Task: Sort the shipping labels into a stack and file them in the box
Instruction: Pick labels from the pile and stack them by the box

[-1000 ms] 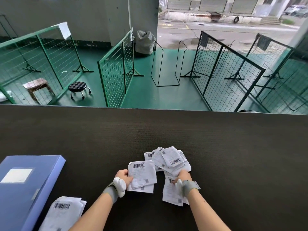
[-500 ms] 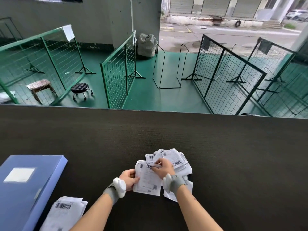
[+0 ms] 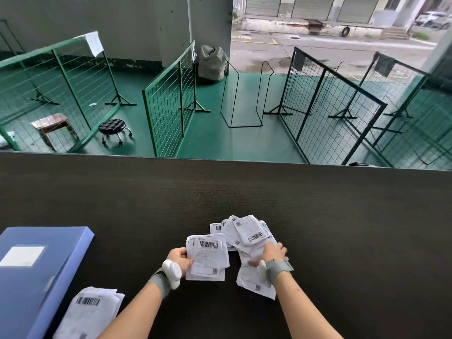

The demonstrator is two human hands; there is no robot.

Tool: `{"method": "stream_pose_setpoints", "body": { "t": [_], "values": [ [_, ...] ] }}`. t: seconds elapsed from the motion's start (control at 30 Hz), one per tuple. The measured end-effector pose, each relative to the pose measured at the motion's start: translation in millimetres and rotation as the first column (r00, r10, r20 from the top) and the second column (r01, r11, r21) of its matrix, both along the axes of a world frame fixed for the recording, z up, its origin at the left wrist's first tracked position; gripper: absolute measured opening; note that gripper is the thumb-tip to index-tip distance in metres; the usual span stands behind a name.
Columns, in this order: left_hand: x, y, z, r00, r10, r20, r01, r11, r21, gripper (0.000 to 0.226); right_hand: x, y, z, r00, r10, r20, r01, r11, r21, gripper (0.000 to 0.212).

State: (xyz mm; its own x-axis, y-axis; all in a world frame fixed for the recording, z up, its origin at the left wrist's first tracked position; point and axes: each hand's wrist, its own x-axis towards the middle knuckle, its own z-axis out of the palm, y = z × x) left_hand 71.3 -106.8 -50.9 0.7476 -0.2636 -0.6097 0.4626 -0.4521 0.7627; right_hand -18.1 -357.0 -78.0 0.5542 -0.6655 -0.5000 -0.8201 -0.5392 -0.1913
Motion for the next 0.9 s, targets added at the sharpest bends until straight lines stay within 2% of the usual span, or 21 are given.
{"method": "stream_pose_setpoints", "body": {
  "t": [0.1,0.23,0.4,0.5,0.63,0.77,0.83,0.9],
  "values": [
    [-2,-5,2,1.000,-0.023,-0.019,0.023,1.000,-0.004,0.029,-18,-6,-5,1.000,-0.013,-0.002,0.013,0.994,-0.106,0.062],
    [-3,-12,2,0.999,-0.047,-0.018,0.047,0.999,0.000,0.029,-19,-7,-5,0.999,0.019,-0.037,-0.022,0.996,-0.083,0.060],
    [-4,-16,7,0.999,-0.052,0.011,0.051,0.997,0.063,0.032,-16,-19,-7,0.997,0.024,-0.076,-0.019,0.998,0.061,0.037],
    [-2,-15,6,0.998,-0.048,0.036,0.045,0.996,0.077,0.031,-11,-21,2,0.988,0.107,-0.113,-0.090,0.986,0.143,0.030],
    [1,-8,2,0.998,-0.041,0.049,0.037,0.996,0.085,0.018,-8,-11,17,0.945,0.282,-0.167,-0.259,0.955,0.148,0.038],
    [2,-1,1,0.997,-0.040,0.072,0.031,0.992,0.121,0.021,-15,-3,29,0.891,0.412,-0.189,-0.378,0.906,0.193,0.057],
    [2,1,2,0.997,-0.020,0.073,0.011,0.992,0.128,0.026,-9,2,38,0.884,0.449,-0.129,-0.400,0.870,0.288,0.056],
    [2,1,4,0.998,0.000,0.066,-0.008,0.992,0.125,0.027,0,8,50,0.924,0.382,-0.016,-0.349,0.860,0.371,0.054]
  ]
}}
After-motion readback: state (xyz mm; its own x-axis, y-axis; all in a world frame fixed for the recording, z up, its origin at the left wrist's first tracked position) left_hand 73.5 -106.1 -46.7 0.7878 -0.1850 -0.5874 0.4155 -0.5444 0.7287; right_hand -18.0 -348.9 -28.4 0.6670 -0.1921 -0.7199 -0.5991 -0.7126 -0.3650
